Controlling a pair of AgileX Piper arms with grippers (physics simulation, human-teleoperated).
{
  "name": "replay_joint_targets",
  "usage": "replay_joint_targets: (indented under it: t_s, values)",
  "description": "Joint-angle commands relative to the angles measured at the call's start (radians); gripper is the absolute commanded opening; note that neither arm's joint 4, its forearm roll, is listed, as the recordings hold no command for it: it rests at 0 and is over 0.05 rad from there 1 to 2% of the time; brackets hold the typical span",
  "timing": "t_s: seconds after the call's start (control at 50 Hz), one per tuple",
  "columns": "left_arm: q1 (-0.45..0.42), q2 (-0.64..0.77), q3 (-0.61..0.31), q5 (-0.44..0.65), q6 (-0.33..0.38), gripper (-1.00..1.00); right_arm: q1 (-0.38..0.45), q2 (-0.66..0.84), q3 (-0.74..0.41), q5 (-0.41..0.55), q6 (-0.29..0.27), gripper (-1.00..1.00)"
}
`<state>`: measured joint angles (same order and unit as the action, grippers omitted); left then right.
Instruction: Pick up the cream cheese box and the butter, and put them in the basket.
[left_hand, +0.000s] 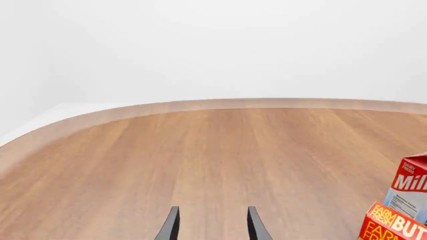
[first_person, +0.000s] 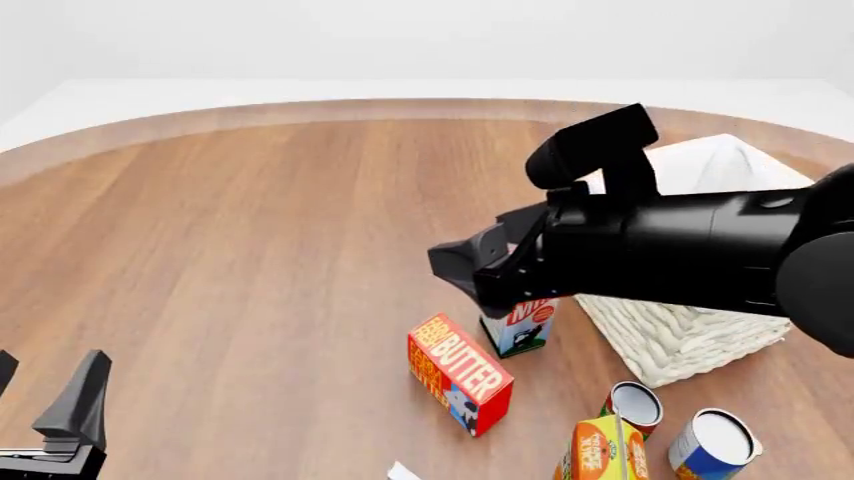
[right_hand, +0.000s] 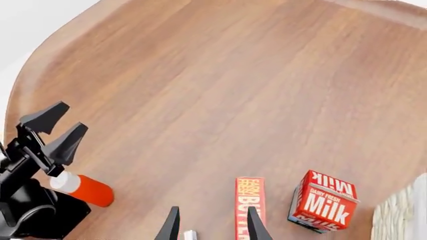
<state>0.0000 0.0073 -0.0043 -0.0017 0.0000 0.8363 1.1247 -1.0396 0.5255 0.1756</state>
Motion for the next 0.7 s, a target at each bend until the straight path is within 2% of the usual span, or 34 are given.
replay_joint_targets:
  t_s: [0.02, 0.7]
  values:
    - [0.0, 0.0, 0.0, 0.0, 0.0, 1.0, -0.027, -0.015, 0.071, -0.024, 0.009, 1.0]
    - [0.0, 0.0, 0.0, 0.0, 0.0, 1.0, -0.085, -0.028, 0.171, -0.067, 0.005, 1.0]
